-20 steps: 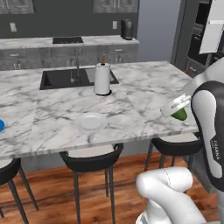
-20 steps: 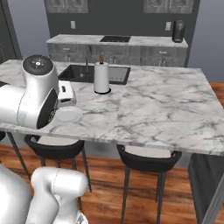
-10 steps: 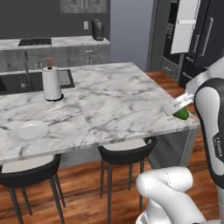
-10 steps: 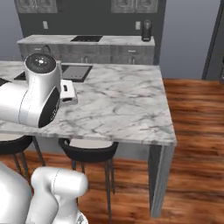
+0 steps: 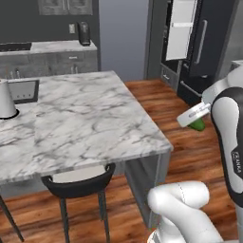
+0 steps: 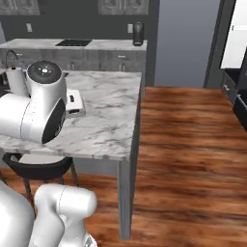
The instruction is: Transport the steak and avocado to the fridge. Place the steak on the rack containing meat and place the avocado on the rack containing the vegetable, ensuring meats and vegetables are on different racks.
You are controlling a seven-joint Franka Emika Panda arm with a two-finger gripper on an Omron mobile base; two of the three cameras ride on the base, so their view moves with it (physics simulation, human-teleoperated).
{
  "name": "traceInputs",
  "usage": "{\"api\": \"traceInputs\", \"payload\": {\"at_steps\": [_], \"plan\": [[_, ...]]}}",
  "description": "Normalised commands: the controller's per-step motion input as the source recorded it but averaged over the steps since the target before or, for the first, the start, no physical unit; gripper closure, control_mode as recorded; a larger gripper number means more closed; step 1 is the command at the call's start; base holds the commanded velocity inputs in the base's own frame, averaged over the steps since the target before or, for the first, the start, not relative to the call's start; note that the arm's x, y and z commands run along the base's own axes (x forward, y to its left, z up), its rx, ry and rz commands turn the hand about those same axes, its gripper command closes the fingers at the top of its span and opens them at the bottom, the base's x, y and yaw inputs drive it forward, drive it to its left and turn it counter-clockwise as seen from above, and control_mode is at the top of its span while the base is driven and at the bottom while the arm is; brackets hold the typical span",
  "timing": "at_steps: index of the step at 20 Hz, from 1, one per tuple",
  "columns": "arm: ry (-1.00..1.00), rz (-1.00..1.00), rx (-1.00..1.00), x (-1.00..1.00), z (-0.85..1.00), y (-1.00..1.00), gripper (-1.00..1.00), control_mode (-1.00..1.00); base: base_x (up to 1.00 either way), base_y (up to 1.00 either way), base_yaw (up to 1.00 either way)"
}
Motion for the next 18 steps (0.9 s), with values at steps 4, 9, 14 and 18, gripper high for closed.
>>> {"api": "traceInputs", "payload": {"at_steps": [4,9,14,18], "plan": [[0.0,0.0,0.0,0.0,0.0,0.0,1.0,1.0,0.76,-1.0,0.0],[0.0,0.0,0.0,0.0,0.0,0.0,1.0,1.0,0.89,-1.0,0.0],[0.0,0.0,0.0,0.0,0.0,0.0,1.0,1.0,0.9,-1.0,0.0],[0.0,0.0,0.0,0.0,0.0,0.0,1.0,1.0,1.0,-1.0,0.0]]}}
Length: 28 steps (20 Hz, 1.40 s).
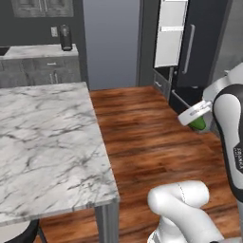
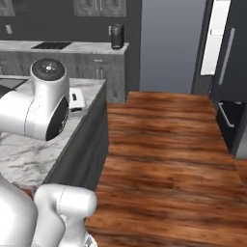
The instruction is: Transport the steak and avocado to the fridge. Place the steak on the rack containing meat and place the avocado on the rack containing the vegetable, ensuring meats and vegetables are on different racks.
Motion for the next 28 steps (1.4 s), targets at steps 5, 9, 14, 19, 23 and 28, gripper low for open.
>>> {"api": "traceInputs", "payload": {"at_steps": [5,9,14,19,23,28], "plan": [[0.0,0.0,0.0,0.0,0.0,0.0,1.0,1.0,0.0,-1.0,0.02],[0.0,0.0,0.0,0.0,0.0,0.0,1.0,1.0,-0.83,-1.0,-0.05],[0.0,0.0,0.0,0.0,0.0,0.0,1.0,1.0,0.81,-1.0,-0.16],[0.0,0.0,0.0,0.0,0.0,0.0,1.0,1.0,1.0,-0.92,-0.05],[0.0,0.0,0.0,0.0,0.0,0.0,1.0,1.0,1.0,-0.28,-0.03],[0.0,0.0,0.0,0.0,0.0,0.0,1.0,1.0,1.0,0.53,-0.15]]}}
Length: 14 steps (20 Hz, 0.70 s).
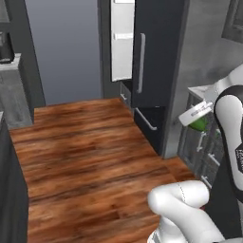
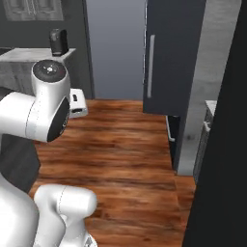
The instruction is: Transport the steak and avocado to the fridge. Place the steak on the rack containing meat and place the avocado on the rack containing the vegetable, ensuring meats and vegetables are on different racks.
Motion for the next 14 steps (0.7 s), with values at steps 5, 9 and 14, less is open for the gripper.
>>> {"api": "traceInputs", "payload": {"at_steps": [5,9,14], "plan": [[0.0,0.0,0.0,0.0,0.0,0.0,1.0,1.0,1.0,0.86,-0.28],[0.0,0.0,0.0,0.0,0.0,0.0,1.0,1.0,1.0,0.7,-0.26],[0.0,0.0,0.0,0.0,0.0,0.0,1.0,1.0,1.0,0.06,-0.16]]}}
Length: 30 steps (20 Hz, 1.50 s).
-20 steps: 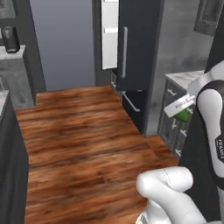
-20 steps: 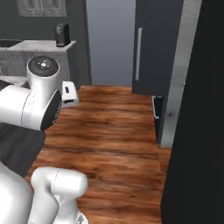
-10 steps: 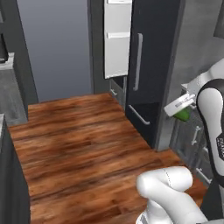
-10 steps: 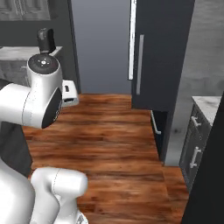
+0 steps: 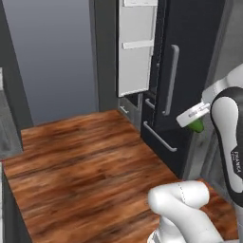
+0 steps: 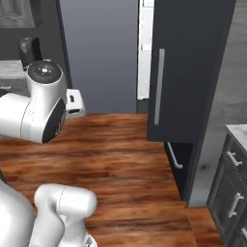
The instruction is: Transport the steak and avocado to the fridge. Place the steak on the rack containing meat and place the avocado on the rack containing the vegetable, ensuring meats and vegetables are on different racks.
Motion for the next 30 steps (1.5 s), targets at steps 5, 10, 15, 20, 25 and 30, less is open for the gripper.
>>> {"api": "traceInputs", "payload": {"at_steps": [5,10,15,20,25,30], "plan": [[0.0,0.0,0.0,0.0,0.0,0.0,1.0,1.0,1.0,0.37,-0.3],[0.0,0.0,0.0,0.0,0.0,0.0,1.0,1.0,1.0,0.58,-0.46],[0.0,0.0,0.0,0.0,0.0,0.0,1.0,1.0,1.0,0.85,-0.59],[0.0,0.0,0.0,0.0,0.0,0.0,1.0,1.0,0.99,0.85,-0.65],[0.0,0.0,0.0,0.0,0.0,0.0,1.0,1.0,0.71,0.93,-0.64],[0.0,0.0,0.0,0.0,0.0,0.0,1.0,1.0,0.15,0.97,-0.6]]}}
